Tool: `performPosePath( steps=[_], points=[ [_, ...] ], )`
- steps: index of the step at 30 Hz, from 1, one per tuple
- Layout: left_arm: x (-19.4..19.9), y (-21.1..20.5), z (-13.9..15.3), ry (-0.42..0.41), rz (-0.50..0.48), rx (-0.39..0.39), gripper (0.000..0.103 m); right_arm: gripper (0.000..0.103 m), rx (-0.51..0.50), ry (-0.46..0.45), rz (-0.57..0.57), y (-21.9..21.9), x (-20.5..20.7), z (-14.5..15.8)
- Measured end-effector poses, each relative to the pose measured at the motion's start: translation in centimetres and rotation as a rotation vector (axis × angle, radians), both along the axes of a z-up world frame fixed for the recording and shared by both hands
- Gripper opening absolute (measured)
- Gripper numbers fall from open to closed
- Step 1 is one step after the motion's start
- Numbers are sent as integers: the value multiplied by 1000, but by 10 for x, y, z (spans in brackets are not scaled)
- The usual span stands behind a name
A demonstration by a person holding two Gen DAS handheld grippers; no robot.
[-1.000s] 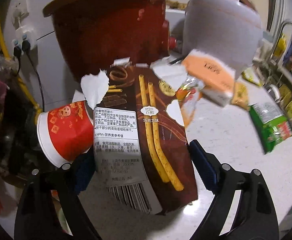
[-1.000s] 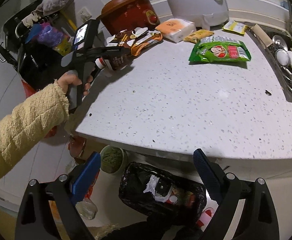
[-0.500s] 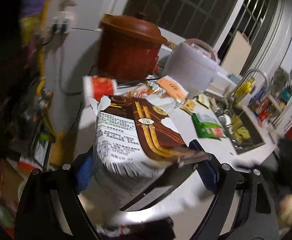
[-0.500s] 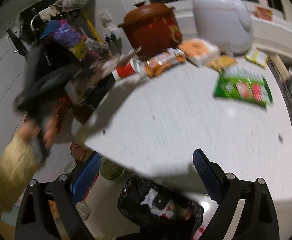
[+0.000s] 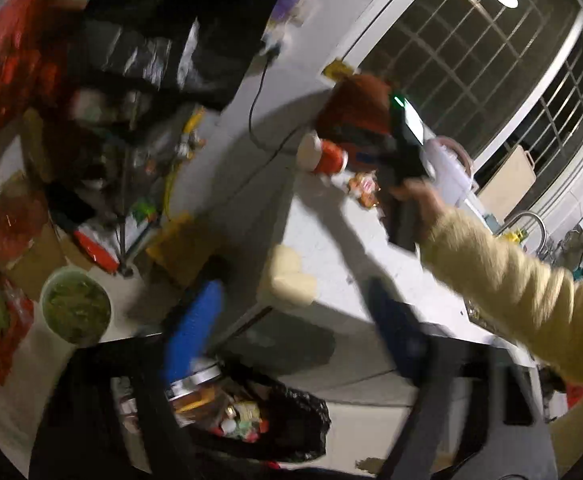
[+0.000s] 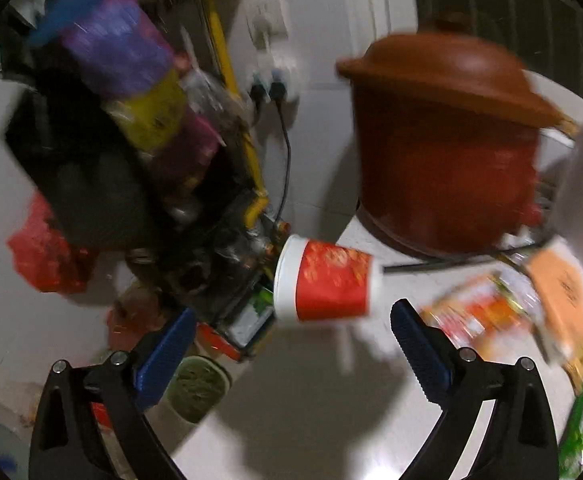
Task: Collect trash
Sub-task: 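Drop the packet into the bag with the left tool while the right grasps the red paper cup, then grasp the orange Tomo juice pouch with the left tool while the right holds the cup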
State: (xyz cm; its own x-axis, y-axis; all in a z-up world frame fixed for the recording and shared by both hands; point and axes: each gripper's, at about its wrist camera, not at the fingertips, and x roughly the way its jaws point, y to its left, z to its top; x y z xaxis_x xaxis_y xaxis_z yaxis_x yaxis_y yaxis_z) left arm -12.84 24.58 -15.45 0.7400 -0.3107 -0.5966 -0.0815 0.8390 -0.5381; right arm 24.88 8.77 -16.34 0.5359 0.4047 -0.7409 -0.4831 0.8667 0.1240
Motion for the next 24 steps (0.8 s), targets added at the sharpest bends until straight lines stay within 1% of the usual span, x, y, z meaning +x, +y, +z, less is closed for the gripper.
performPosePath(
  steps=[2,3,5,6,7,8,9,12,14,15,16,17,19,20,22,24],
  points=[
    [1,3,-13,10,2,-23,57,98,-104,37,-47,23,25,-21],
    [1,5,-20,21,2,-34,57,99,-139,-7,-75,27,29,-21],
    [-3,13,-38,41,13,-94,56,98,-200,-39,-84,38,38,-23],
    [-6,15,-46,56,18,-111,56,98,-283,-41,-110,43,44,-26],
    [-10,16,-52,71,21,-115,56,98,-302,-43,-111,43,46,-26],
    [-13,17,-61,89,22,-128,57,91,-340,-54,-126,42,50,-26],
    [-14,17,-64,98,20,-138,56,89,-351,-57,-133,40,54,-26],
    [-15,16,-75,131,1,-147,56,90,-431,-73,-124,39,67,-33],
    [-14,15,-75,134,-7,-151,56,90,-472,-54,-124,37,77,-38],
    [-14,15,-75,133,-8,-152,56,85,-471,-33,-137,33,81,-40],
    [-12,15,-75,134,-8,-150,56,75,-454,-12,-146,28,83,-41],
    [-10,15,-74,136,-12,-146,57,69,-417,3,-152,21,85,-40],
    [-7,13,-74,143,-21,-138,56,63,-384,15,-151,16,84,-37],
    [-5,13,-75,144,-27,-135,56,32,-355,36,-135,12,83,-33],
    [0,10,-74,142,-43,-128,56,29,-306,47,-132,1,72,-23],
    [9,6,-71,135,-67,-122,56,22,-278,53,-127,-10,67,-15]
  ],
)
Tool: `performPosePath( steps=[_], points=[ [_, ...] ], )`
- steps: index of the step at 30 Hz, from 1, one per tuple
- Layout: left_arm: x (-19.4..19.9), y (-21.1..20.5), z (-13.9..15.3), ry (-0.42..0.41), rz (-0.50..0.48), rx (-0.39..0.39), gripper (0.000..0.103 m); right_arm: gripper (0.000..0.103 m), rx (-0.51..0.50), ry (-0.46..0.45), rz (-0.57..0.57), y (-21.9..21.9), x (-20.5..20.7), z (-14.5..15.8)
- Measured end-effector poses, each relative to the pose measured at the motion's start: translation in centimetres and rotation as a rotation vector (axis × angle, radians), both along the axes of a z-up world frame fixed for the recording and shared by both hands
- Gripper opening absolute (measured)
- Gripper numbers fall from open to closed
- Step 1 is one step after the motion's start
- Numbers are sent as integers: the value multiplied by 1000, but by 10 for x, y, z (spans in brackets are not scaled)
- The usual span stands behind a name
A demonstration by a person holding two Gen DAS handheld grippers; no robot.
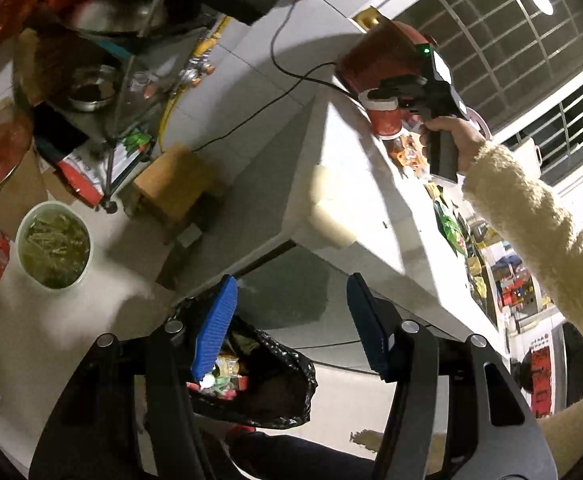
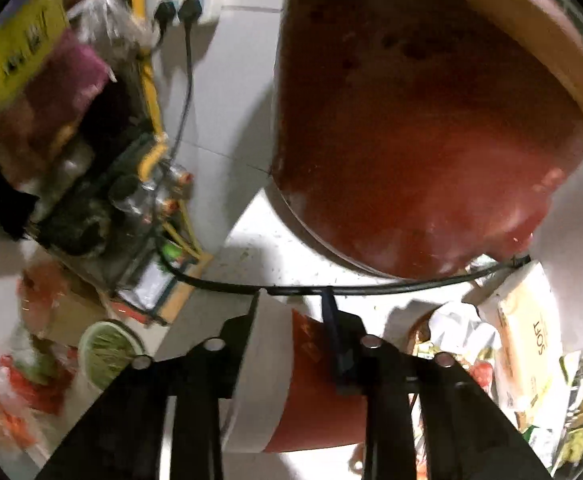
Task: Collect trash
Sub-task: 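Grasp the orange Tomo juice pouch with the left tool while the right holds the cup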
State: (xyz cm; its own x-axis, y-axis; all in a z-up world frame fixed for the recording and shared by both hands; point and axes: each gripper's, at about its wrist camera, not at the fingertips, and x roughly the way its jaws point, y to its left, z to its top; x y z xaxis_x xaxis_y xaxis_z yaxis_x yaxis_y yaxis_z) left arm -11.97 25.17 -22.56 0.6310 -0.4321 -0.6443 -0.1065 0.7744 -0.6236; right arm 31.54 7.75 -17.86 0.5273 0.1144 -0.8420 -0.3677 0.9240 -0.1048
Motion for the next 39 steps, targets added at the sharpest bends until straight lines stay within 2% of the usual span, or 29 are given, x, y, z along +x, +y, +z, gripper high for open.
performPosePath(
  steps=[1,4,7,11,13,15,18,20,23,24,26,27,33,34,39],
  points=[
    [3,-2,1,-4,-8,2,56,20,30,6,-1,-7,-2,4],
    [16,-12,8,-21,-46,-8,56,6,120,16,3,-30,-11,21],
    [34,-28,14,-31,-100,6,57,6,159,-3,18,-53,-26,38],
    [71,-57,34,-65,-174,27,57,6,263,-31,24,-92,-56,71],
    [94,-76,47,-96,-219,44,57,6,337,-62,19,-127,-85,95],
    [133,-109,63,-120,-270,88,58,7,371,-103,16,-158,-114,116],
    [186,-151,76,-142,-294,157,74,7,393,-149,-9,-199,-152,133],
    [231,-184,81,-153,-304,233,76,7,431,-165,-50,-233,-176,142],
    [294,-224,74,-96,-321,332,83,7,473,-173,-106,-272,-198,144],
    [310,-234,69,-77,-323,359,83,7,487,-170,-128,-286,-206,142],
    [344,-248,53,-16,-309,461,88,7,494,-161,-167,-308,-217,135],
    [351,-251,49,-1,-302,480,88,7,507,-149,-178,-319,-221,131],
    [387,-249,18,105,-264,454,87,7,558,-76,-226,-338,-222,98],
    [388,-249,15,115,-262,448,76,7,559,-70,-226,-338,-221,94],
    [370,-241,20,77,-238,487,70,7,576,-40,-205,-329,-215,80]
  ],
)
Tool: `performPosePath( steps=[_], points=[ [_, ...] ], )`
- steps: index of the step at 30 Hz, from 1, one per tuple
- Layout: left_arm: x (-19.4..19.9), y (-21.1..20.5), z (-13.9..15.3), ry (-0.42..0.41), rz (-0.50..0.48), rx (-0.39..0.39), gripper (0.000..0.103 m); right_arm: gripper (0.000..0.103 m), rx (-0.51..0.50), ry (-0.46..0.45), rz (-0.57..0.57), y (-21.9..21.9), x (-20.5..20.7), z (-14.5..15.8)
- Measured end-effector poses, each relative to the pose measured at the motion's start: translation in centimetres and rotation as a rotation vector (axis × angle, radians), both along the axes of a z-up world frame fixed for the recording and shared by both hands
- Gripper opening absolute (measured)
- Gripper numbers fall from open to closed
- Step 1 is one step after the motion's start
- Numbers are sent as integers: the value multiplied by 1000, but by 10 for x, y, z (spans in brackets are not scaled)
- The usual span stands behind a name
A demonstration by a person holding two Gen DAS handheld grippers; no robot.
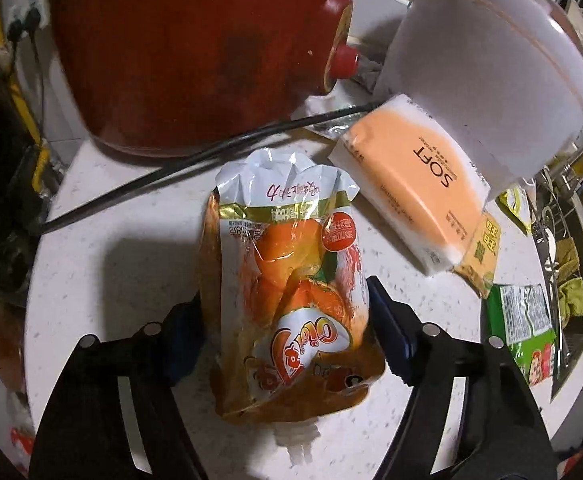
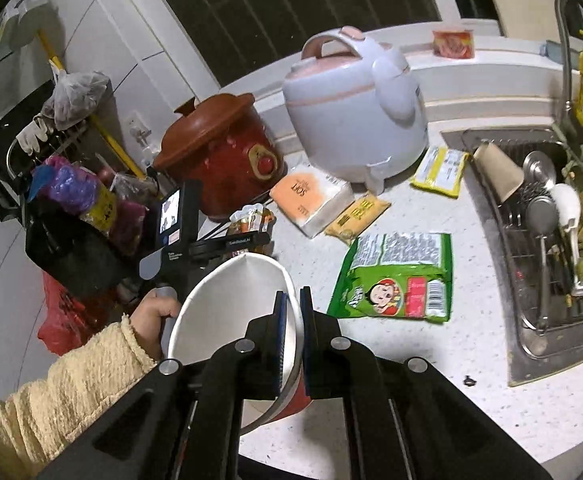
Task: Collect trash
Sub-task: 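Grasp the orange Tomo juice pouch with the left tool while the right holds the cup, then lower both tools into the black trash bag and open them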
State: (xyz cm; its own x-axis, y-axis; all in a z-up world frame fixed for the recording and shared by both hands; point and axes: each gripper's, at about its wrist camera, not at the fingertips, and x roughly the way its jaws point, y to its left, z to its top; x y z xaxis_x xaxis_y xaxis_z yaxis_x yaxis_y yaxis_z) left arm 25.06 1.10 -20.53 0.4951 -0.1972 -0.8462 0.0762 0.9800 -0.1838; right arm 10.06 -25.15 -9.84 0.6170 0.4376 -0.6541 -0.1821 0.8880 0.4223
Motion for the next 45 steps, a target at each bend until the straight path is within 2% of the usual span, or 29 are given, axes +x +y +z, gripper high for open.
performPosePath(
  steps=[3,5,11,14,15,18,21,24,27,29,33,37,39,42,43,44,45],
  points=[
    [-28,11,17,-36,-1,-18,70,7,10,-3,24,5,2,0],
    [-55,14,31,-70,-19,1,70,7,11,-8,50,12,2,3],
    [-167,45,67,-149,-64,68,70,7,-18,-20,173,45,-20,7],
    [-218,63,68,-131,-65,90,70,7,-42,-18,263,67,-40,6],
    [-241,74,65,-112,-61,96,70,7,-52,-12,314,79,-52,3],
    [-277,90,53,-50,-49,124,70,7,-86,1,419,105,-82,-5],
    [-323,107,21,74,-41,140,70,7,-109,39,501,128,-111,-23],
    [-358,115,-18,178,-50,139,70,7,-148,106,547,148,-135,-58],
    [-376,115,-61,264,-71,120,70,7,-184,199,571,163,-154,-108],
    [-383,111,-98,309,-114,120,70,7,-244,261,581,172,-165,-154],
    [-382,107,-194,422,-150,85,70,7,-278,374,523,175,-170,-239],
    [-357,90,-278,463,-155,113,70,7,-352,448,425,177,-163,-321],
    [-345,86,-308,503,-138,113,70,7,-373,494,361,173,-153,-361],
    [-324,72,-355,552,-137,156,70,12,-410,533,301,170,-143,-397],
    [-323,68,-363,565,-140,170,71,20,-420,548,286,169,-142,-407],
    [-319,64,-371,587,-147,184,72,51,-439,560,269,167,-141,-416],
    [-314,60,-380,614,-157,207,76,74,-485,550,239,164,-138,-421]
  ],
)
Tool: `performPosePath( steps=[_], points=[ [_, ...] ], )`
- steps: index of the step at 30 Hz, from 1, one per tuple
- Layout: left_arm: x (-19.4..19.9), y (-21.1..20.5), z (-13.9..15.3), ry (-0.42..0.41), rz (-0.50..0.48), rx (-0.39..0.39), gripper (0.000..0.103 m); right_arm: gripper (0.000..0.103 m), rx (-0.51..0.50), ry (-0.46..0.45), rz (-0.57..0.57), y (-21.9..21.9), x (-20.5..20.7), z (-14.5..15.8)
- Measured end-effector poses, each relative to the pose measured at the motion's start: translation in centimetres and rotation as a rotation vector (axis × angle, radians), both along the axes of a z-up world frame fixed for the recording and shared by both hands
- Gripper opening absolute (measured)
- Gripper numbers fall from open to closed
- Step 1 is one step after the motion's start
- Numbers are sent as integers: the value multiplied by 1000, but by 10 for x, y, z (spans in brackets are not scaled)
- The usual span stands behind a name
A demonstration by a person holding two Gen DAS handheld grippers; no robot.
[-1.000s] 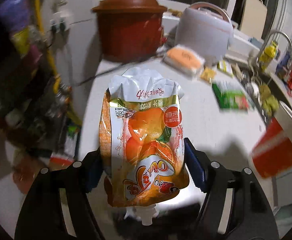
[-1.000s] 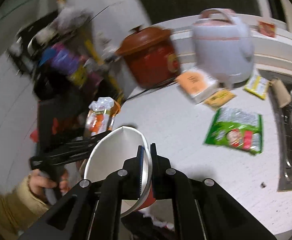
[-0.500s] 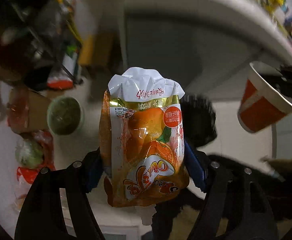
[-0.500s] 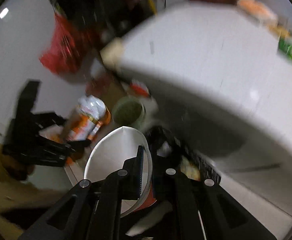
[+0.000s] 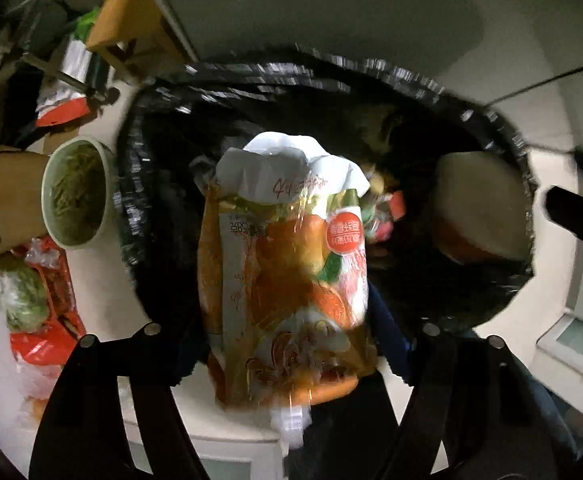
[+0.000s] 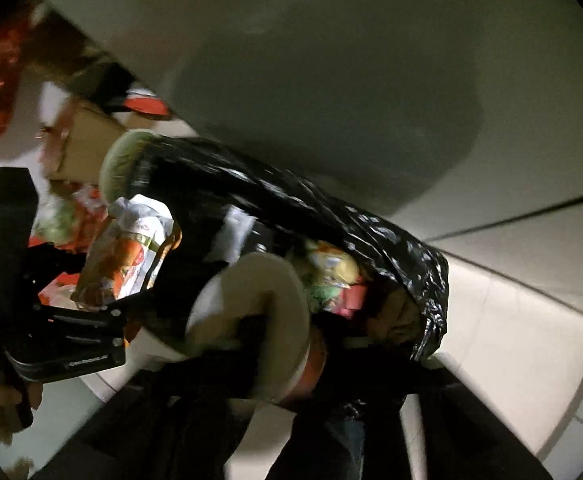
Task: Collect trash
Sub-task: 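Lower both tools into the black trash bag and open them, then grasp the green snack packet with the right tool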
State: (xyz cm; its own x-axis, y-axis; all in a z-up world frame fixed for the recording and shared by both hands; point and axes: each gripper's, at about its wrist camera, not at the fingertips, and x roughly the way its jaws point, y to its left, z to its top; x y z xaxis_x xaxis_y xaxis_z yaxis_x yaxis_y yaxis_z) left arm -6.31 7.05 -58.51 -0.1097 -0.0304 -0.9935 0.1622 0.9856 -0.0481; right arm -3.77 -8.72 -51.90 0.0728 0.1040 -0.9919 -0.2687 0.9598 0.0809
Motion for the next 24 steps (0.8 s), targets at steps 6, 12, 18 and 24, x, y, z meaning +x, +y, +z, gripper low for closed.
performPosePath(
  steps=[6,12,18,24],
  points=[
    [-1,-2,13,-3,-51,34,88,75,-2,-25,-52,-11,-3,11],
    [-14,-15,89,-75,-171,11,88,77,113,-98,-55,-24,-17,96],
    [-26,-29,226,-220,-243,-113,88,82,243,-300,24,-44,-21,243],
    [-20,-59,348,-439,-227,-271,88,98,320,-613,-26,-89,4,370]
  ],
)
